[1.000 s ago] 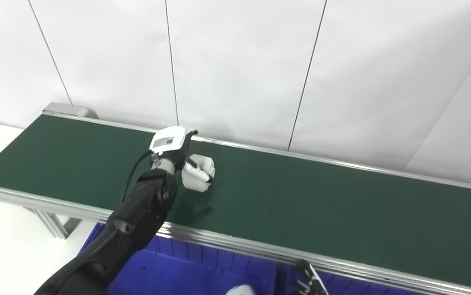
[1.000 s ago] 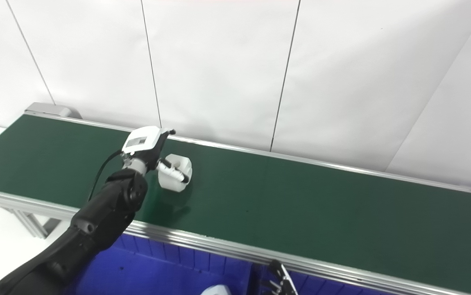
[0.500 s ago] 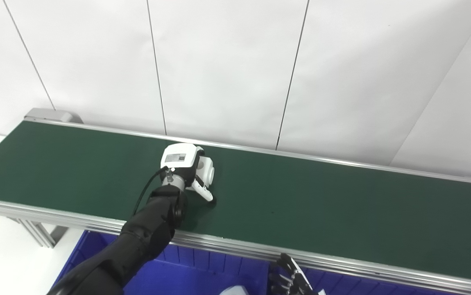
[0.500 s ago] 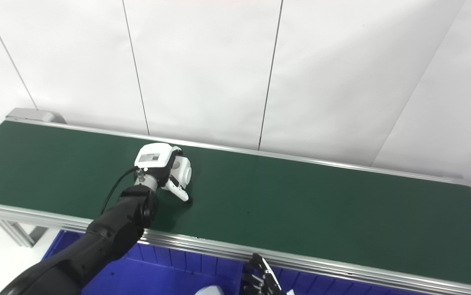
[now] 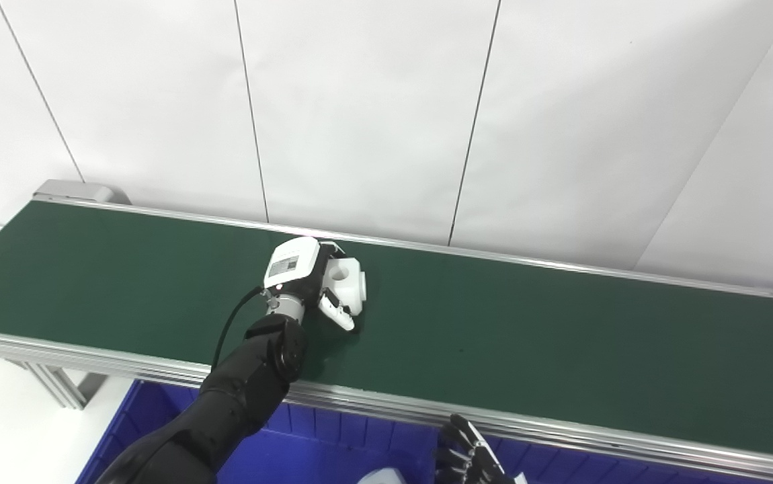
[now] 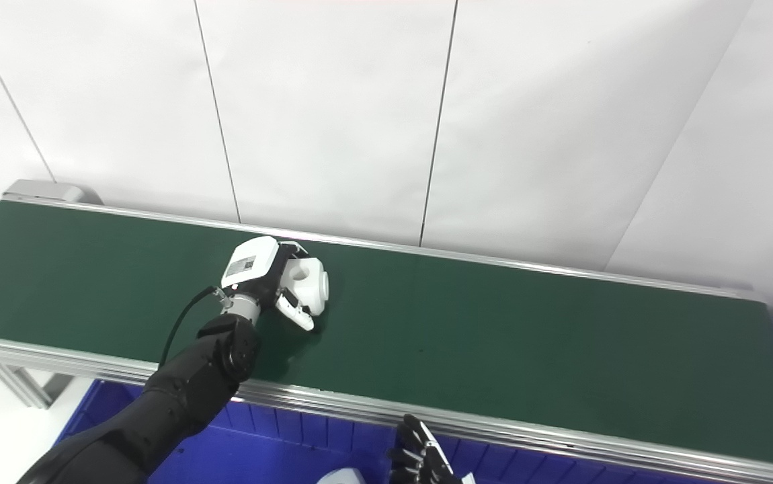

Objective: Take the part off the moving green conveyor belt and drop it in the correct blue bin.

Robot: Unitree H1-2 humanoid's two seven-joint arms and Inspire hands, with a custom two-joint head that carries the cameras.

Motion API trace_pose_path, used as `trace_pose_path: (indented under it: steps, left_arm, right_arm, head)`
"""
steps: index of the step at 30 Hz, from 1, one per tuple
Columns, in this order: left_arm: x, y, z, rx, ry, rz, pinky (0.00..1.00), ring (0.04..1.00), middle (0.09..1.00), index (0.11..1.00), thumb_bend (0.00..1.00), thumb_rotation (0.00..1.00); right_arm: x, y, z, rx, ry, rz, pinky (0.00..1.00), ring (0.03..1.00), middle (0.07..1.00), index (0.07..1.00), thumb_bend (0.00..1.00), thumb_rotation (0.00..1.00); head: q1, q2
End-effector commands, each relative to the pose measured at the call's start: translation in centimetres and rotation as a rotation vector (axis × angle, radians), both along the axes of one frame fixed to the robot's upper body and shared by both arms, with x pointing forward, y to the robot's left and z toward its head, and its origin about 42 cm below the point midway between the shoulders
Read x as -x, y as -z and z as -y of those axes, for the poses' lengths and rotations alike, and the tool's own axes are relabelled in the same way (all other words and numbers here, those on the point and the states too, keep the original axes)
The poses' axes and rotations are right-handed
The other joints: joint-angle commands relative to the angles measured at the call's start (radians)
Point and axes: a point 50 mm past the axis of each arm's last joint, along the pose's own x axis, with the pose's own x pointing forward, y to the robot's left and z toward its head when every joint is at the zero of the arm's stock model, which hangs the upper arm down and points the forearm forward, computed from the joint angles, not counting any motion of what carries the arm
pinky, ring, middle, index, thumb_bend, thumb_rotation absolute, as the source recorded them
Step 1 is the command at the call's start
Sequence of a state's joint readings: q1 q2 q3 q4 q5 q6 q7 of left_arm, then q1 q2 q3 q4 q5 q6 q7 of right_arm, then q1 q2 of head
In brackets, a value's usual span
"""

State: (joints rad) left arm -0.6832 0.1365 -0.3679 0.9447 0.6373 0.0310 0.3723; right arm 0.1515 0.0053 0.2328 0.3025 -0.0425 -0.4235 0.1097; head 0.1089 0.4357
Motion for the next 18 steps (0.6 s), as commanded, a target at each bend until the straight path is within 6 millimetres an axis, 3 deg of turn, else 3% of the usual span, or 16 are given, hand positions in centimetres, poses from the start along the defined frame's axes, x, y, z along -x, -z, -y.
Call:
trace_pose_path:
  steps: [1,7,10,14,18]
  left_arm:
    - [-1.4,-2.6,0.4,-0.017,0.025,0.070,0.26,0.321,0.423,0.509,0.52,0.00]
    - [-1.7,-3.7,-0.1,-0.051,0.055,0.107,0.29,0.364,0.421,0.509,0.52,0.00]
    - [-1.7,-4.4,-0.3,-0.057,0.070,0.117,0.25,0.320,0.403,0.509,0.52,0.00]
    - [-1.4,-7.3,-0.2,-0.082,0.125,0.125,0.24,0.312,0.402,0.511,0.52,0.00]
    - [-0.5,-10.9,0.1,-0.112,0.193,0.131,0.31,0.379,0.476,0.524,0.50,0.00]
  right_arm:
    - [-0.5,-1.3,-0.7,-0.032,-0.011,0.079,0.69,0.789,0.905,0.929,0.84,0.92]
    - [-0.6,-1.2,-0.6,-0.030,-0.019,0.078,0.69,0.788,0.916,0.934,0.82,0.92]
    - [-0.6,-1.3,-0.6,-0.031,-0.024,0.078,0.69,0.789,0.923,0.938,0.82,0.92]
    - [-0.6,-1.3,-0.5,-0.021,-0.032,0.084,0.69,0.781,0.925,0.944,0.83,0.94]
    - [-0.7,-1.3,-0.3,-0.016,-0.038,0.085,0.69,0.782,0.925,0.946,0.84,0.95]
  head:
    - [0.001,0.001]
    - [0.009,0.003]
    - [0.012,0.007]
    - [0.026,0.019]
    - [0.040,0.035]
